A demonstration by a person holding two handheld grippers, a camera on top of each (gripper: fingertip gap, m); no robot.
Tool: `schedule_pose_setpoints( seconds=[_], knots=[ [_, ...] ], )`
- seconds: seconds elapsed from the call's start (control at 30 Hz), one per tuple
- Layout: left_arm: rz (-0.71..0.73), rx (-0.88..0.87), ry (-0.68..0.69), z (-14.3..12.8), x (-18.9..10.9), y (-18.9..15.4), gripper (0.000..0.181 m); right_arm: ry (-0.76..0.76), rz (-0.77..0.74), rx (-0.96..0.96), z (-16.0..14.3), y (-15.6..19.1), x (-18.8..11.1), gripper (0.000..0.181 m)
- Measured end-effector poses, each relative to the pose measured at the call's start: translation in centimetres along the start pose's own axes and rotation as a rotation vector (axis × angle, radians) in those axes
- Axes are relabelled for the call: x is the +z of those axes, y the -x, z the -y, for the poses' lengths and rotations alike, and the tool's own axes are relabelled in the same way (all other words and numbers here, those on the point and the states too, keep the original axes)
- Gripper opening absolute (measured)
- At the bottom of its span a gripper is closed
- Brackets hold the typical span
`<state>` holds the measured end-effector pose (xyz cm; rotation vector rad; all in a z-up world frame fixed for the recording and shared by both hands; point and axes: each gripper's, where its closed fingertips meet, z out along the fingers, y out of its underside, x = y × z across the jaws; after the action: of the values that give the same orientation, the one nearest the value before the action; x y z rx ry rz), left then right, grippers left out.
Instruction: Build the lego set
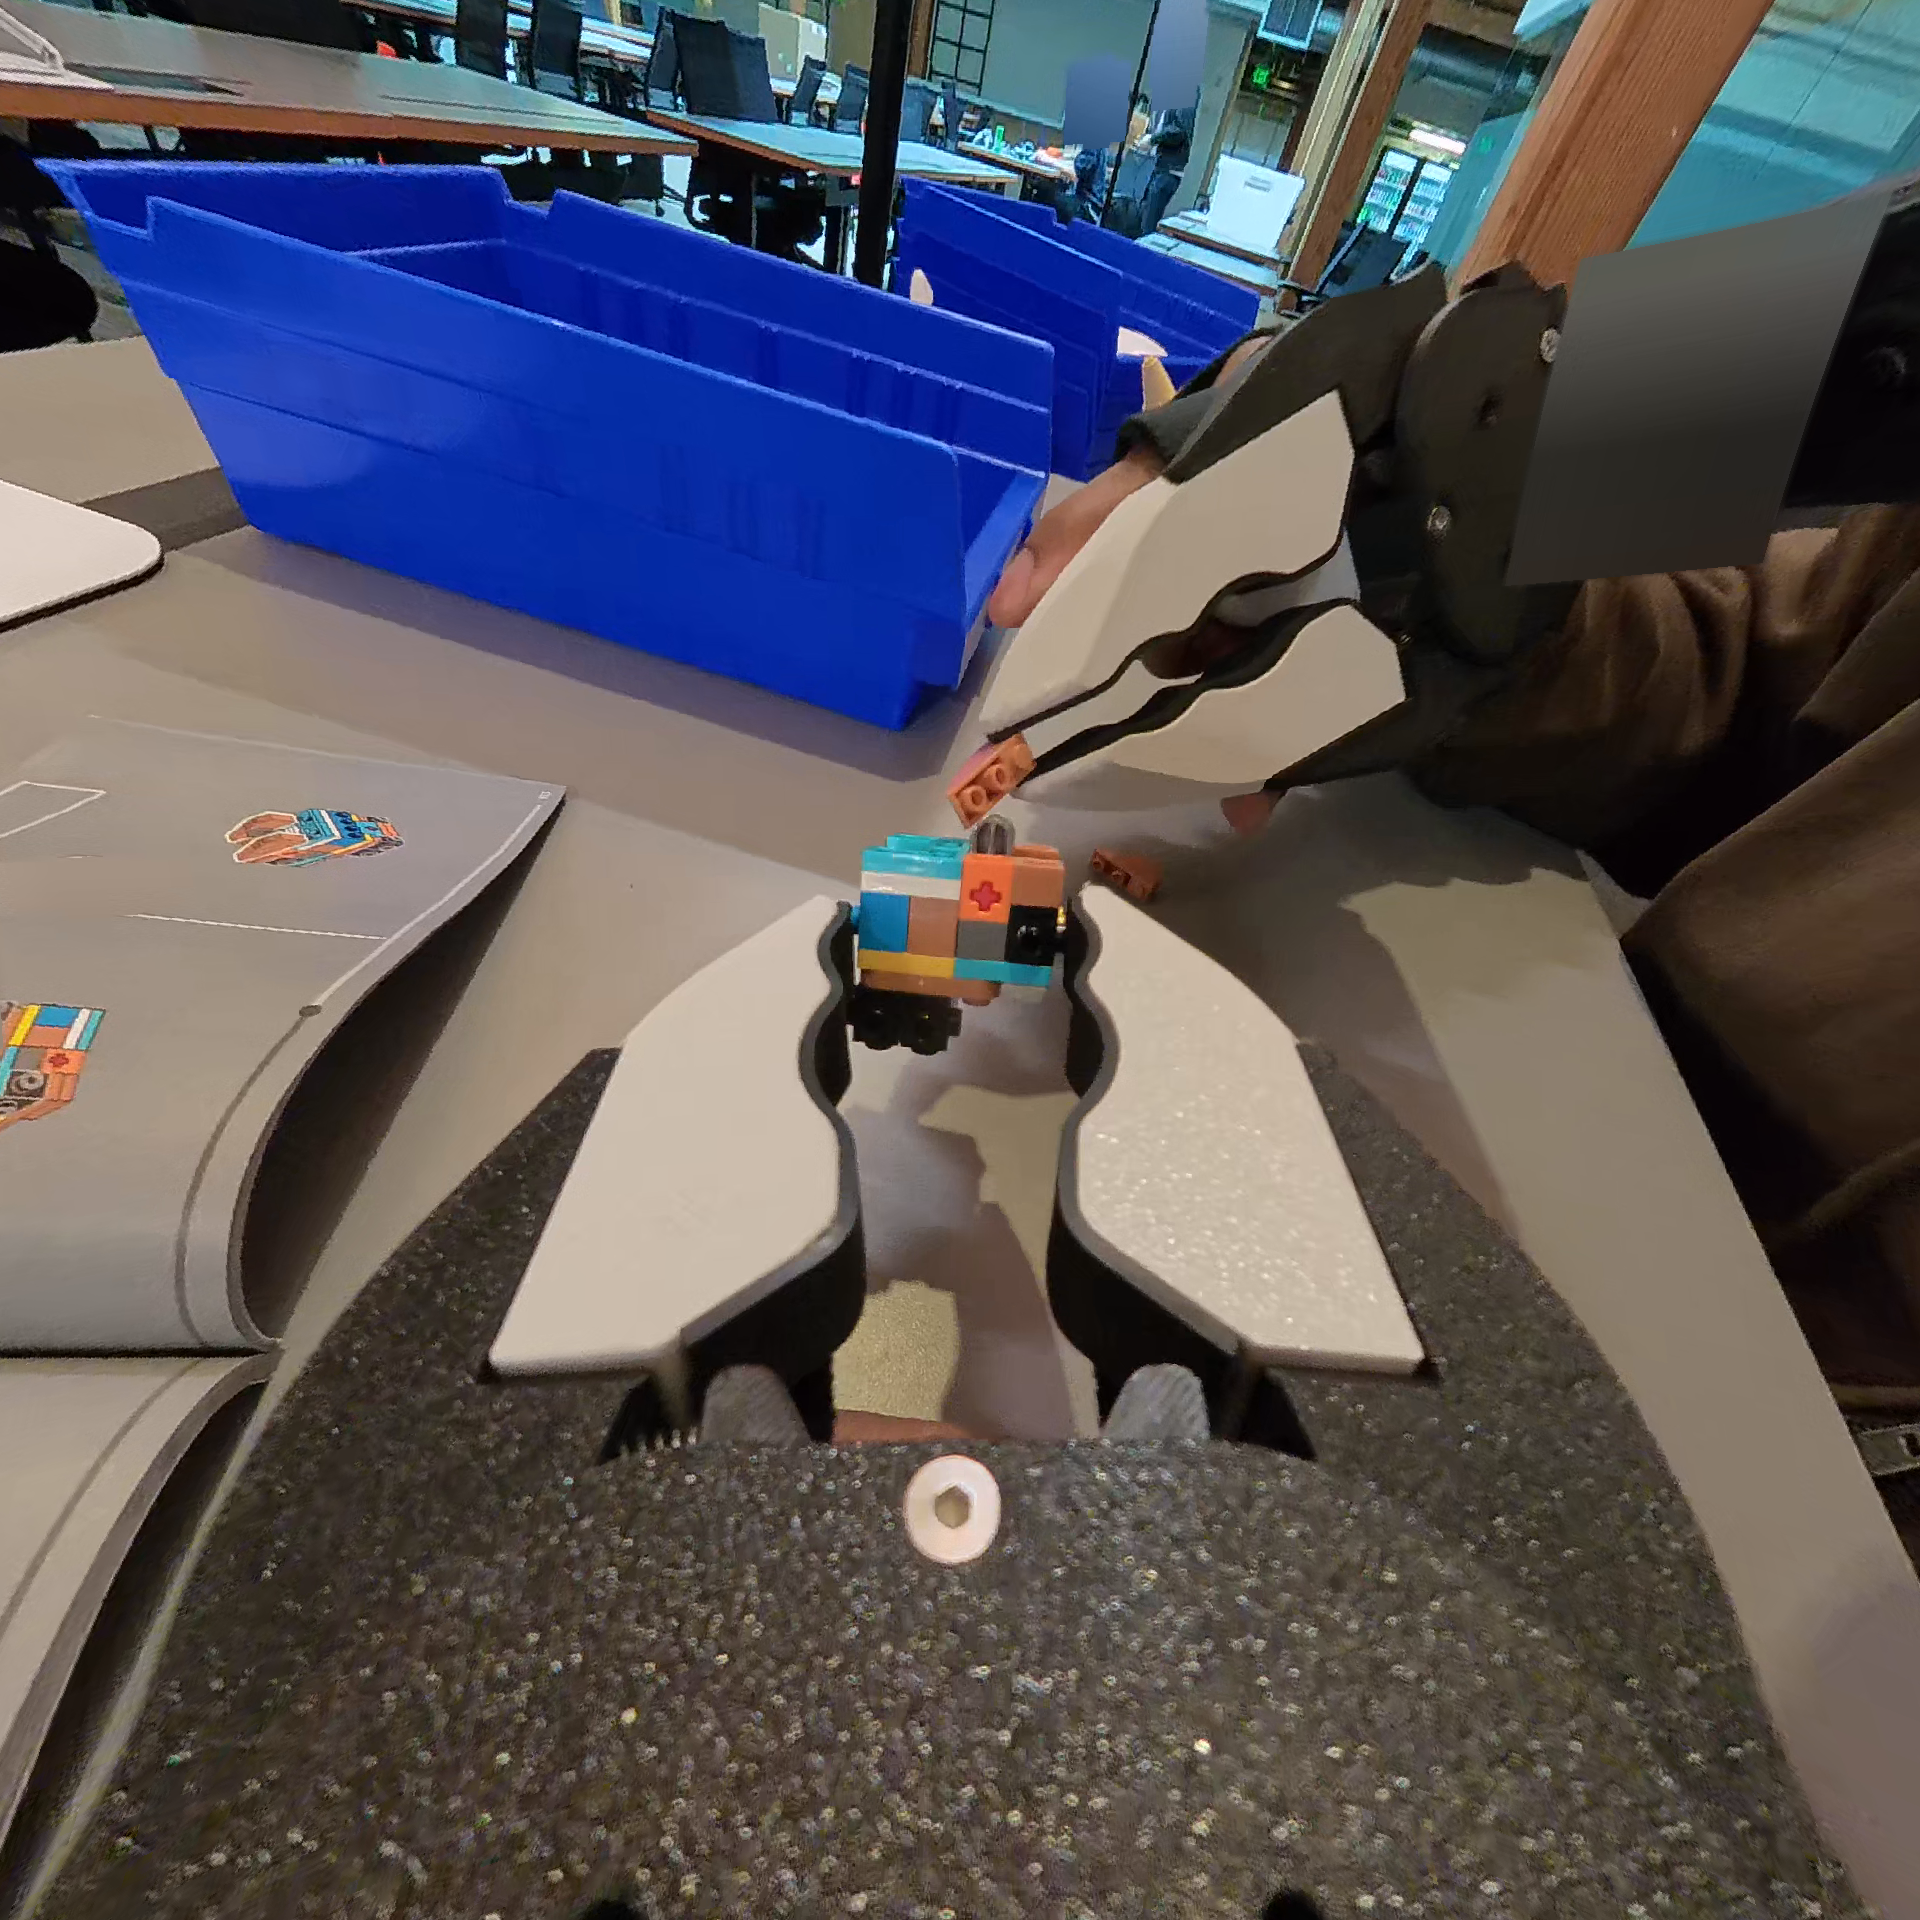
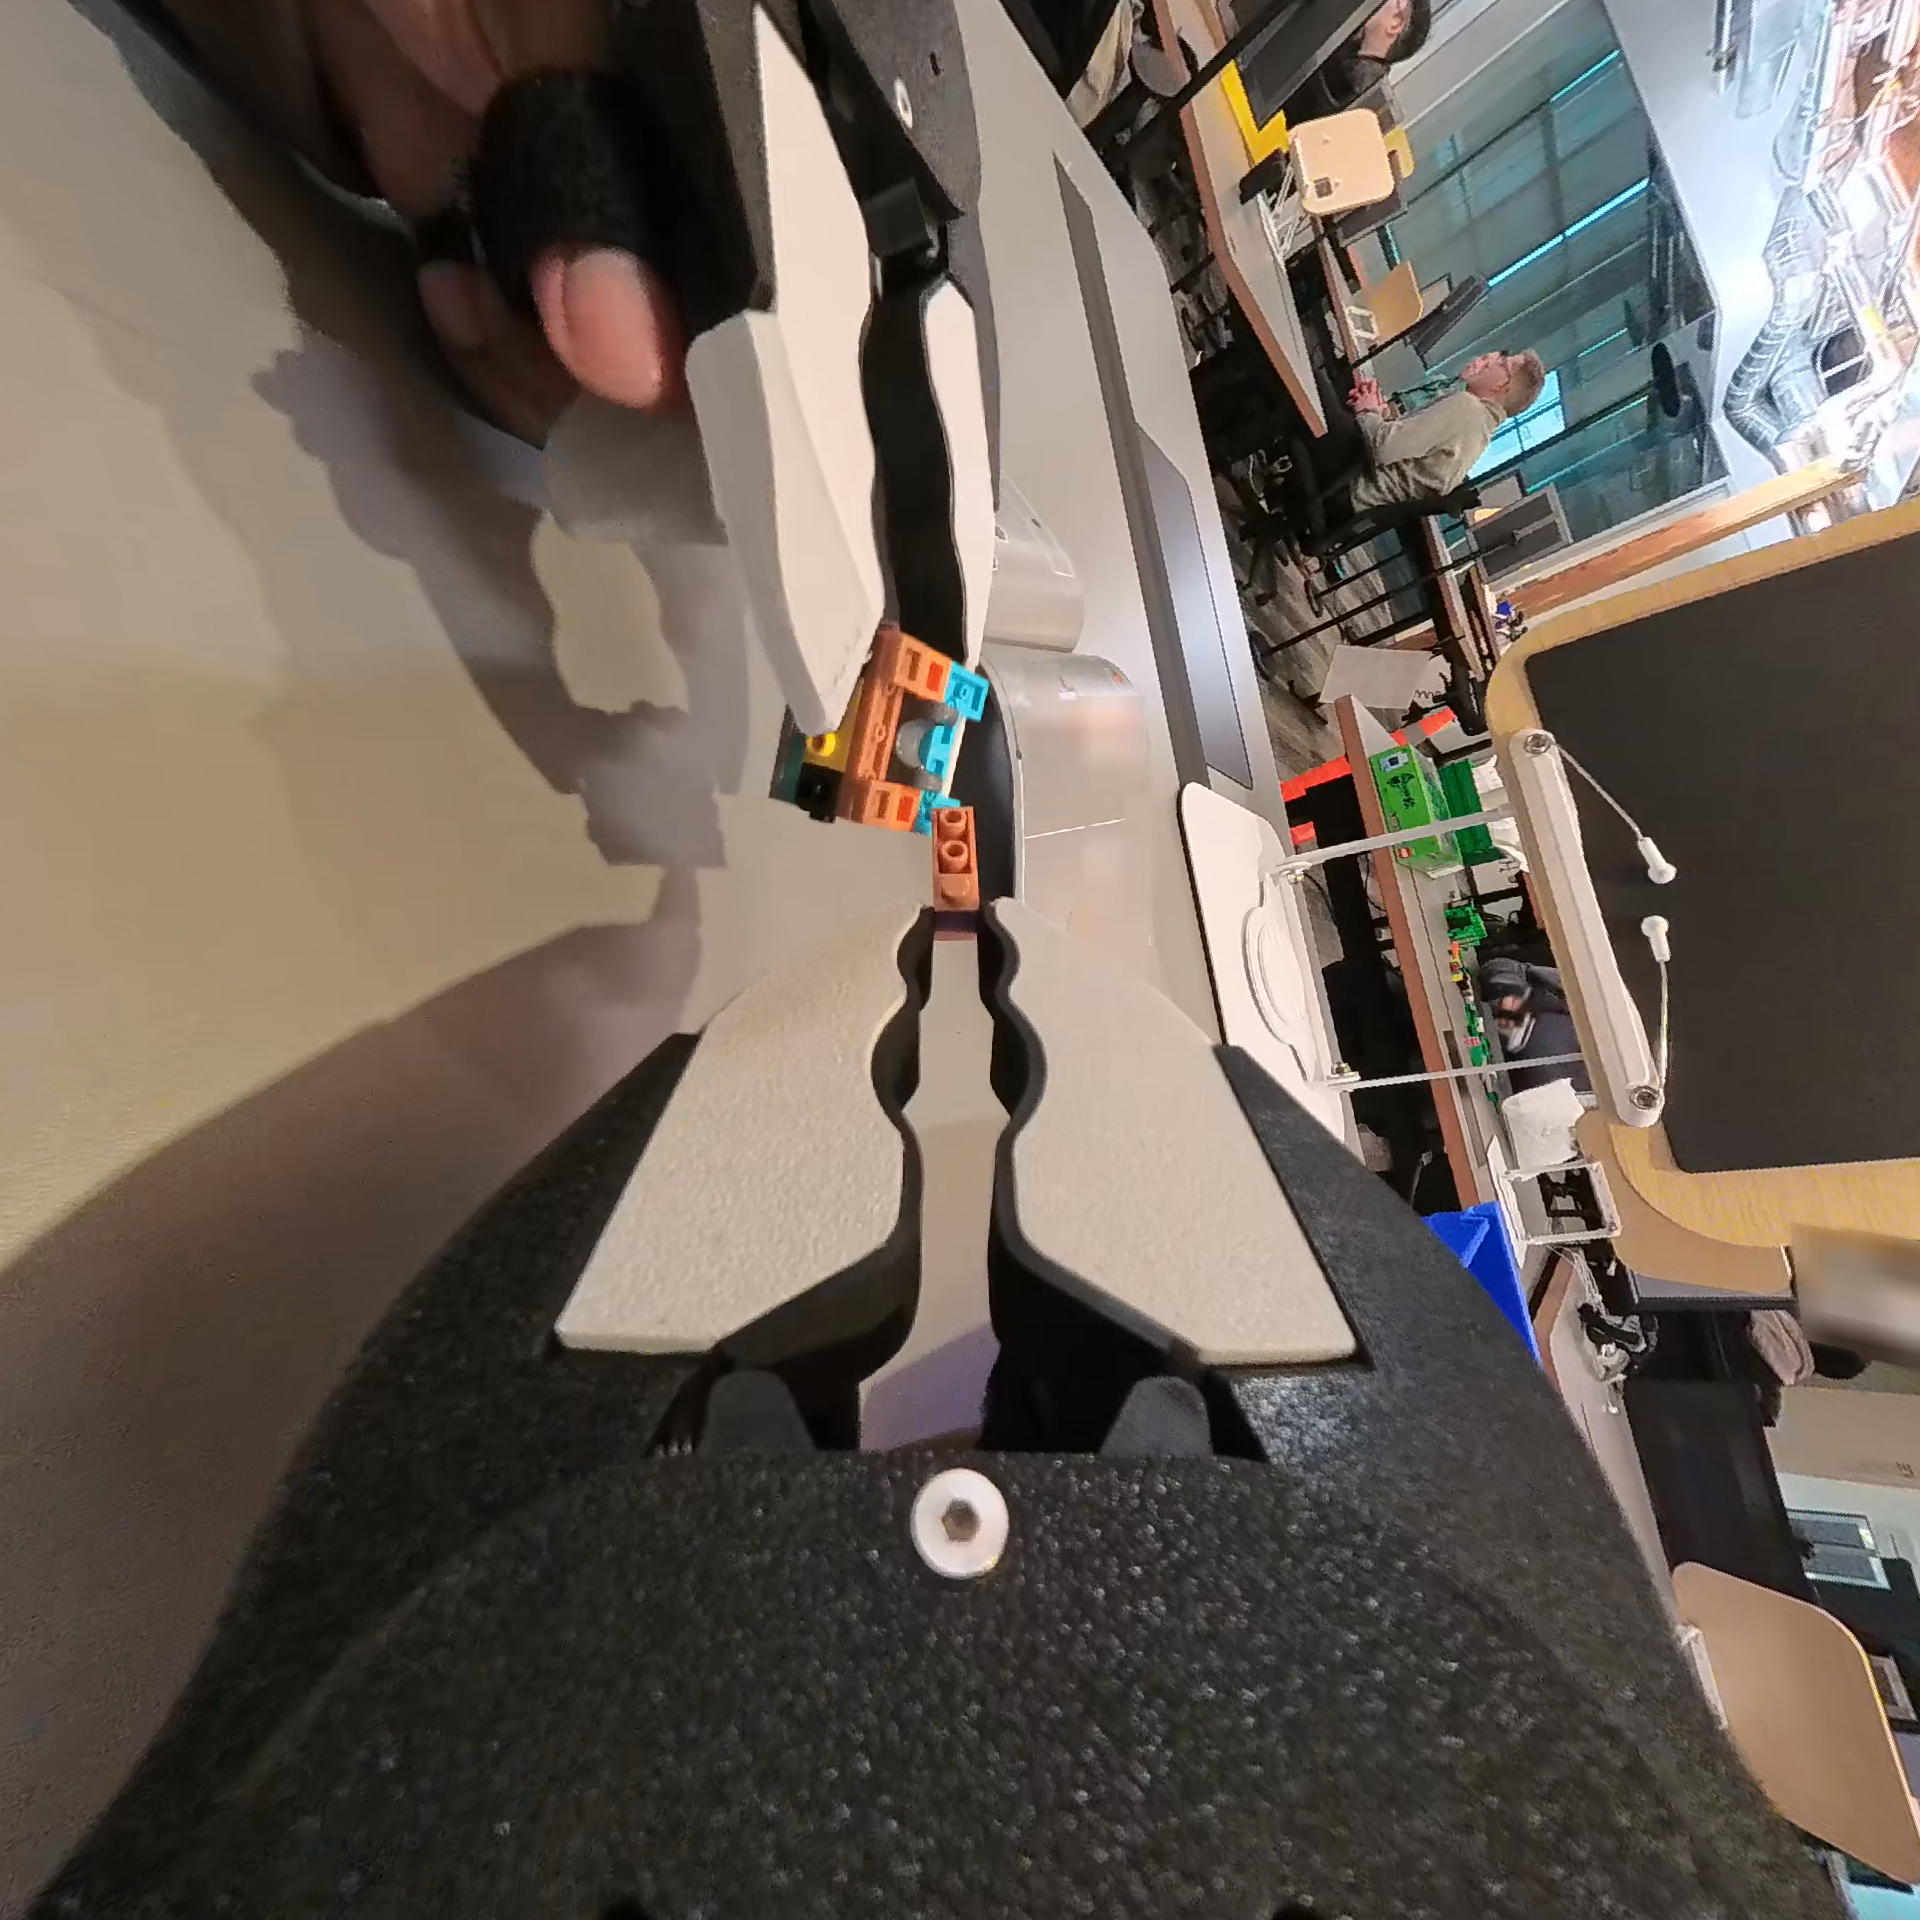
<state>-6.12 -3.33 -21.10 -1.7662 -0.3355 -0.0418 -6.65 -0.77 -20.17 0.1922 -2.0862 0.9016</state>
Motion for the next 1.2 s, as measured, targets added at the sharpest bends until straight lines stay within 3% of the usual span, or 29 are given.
schedule_pose_setpoints(
  seconds=[0.37,0.7,1.2],
  knots=[
    [-0.022,-0.058,-0.023,0.2,-0.1,0.0,0.038,-0.001,-0.029,-0.060,0.5,-0.4,-0.1,0.008],
    [-0.006,-0.055,-0.029,0.3,0.0,0.0,0.038,0.106,-0.097,-0.302,-0.3,-0.7,0.4,0.008],
    [-0.002,-0.047,-0.030,0.3,0.2,-0.1,0.038,0.123,-0.106,-0.343,-0.4,-0.1,1.1,0.008]
  ],
)
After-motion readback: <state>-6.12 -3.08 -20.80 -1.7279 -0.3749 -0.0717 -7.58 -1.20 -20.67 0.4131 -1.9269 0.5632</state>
